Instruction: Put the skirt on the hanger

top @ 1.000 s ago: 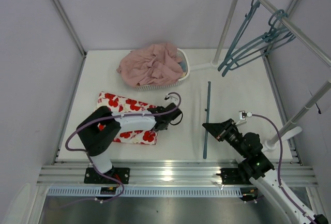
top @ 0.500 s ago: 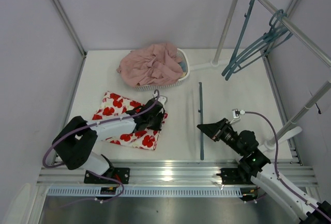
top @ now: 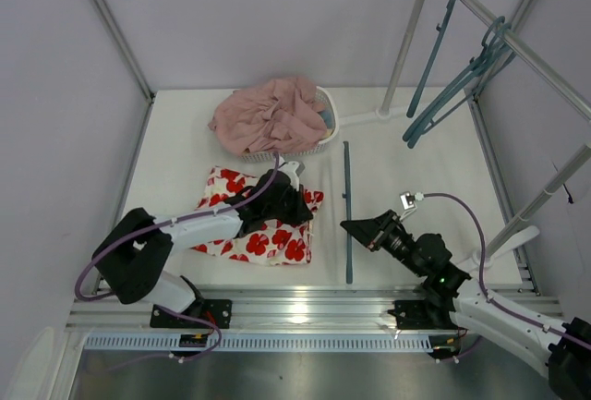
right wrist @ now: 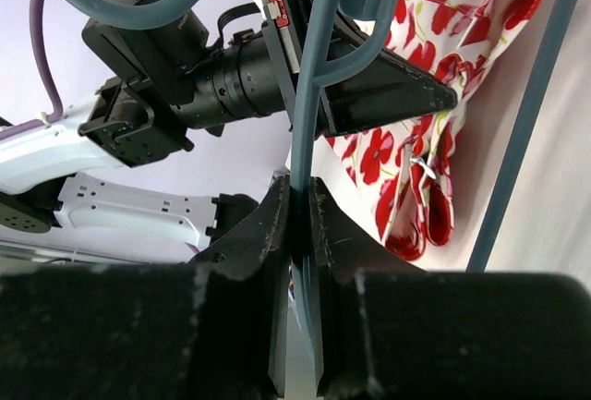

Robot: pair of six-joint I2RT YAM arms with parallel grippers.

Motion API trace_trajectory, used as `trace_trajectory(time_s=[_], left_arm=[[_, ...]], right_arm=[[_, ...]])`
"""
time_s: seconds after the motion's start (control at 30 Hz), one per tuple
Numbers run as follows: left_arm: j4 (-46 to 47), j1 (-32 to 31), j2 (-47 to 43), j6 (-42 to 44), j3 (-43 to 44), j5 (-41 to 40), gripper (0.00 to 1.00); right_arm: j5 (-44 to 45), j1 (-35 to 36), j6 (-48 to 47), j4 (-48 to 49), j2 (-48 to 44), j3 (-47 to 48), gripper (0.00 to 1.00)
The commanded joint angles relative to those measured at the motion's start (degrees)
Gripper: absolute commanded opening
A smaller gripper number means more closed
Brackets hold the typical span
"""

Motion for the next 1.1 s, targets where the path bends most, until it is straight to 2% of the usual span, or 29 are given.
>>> trace_trajectory(time_s=[0.0, 0.17, 0.33, 0.53, 0.73, 0.87, 0.97, 1.07], left_arm=[[9.94, -0.49, 1.24, -6.0, 1.55, 5.02, 0.0], [13.37, -1.63, 3.18, -7.67, 4.01, 5.29, 0.0], [21.54, -1.72, 4.23, -11.1, 1.21, 6.96, 0.0], [25.94, -2.07, 5.55, -11.54, 1.29, 7.67, 0.0], [27.09, -2.07, 8.97, -12.86, 4.89, 8.55, 0.0], [29.27, -1.98, 12.4, -18.46, 5.24, 7.76, 0.0], [38.83, -1.98, 15.04, -25.31, 2.79, 7.49, 0.0], [42.46, -2.07, 16.97, -28.67, 1.29, 6.44, 0.0]], right_arm=[[2.09, 0.32, -1.13, 7.17, 0.82, -9.36, 0.0], [2.09, 0.32, -2.44, 5.42, 1.87, -9.45, 0.0], [0.86, 0.32, -2.71, 4.97, 5.55, -9.53, 0.0], [0.07, 0.32, -2.62, 8.66, 11.18, -9.1, 0.0], [0.06, 0.67, -2.71, 13.4, 17.6, -7.51, 0.0], [1.64, 1.55, -2.98, 16.91, 20.67, -6.37, 0.0], [4.01, 2.33, -2.54, 20.07, 23.84, -6.19, 0.0], [5.33, 2.95, -2.01, 24.38, 26.83, -6.46, 0.0]])
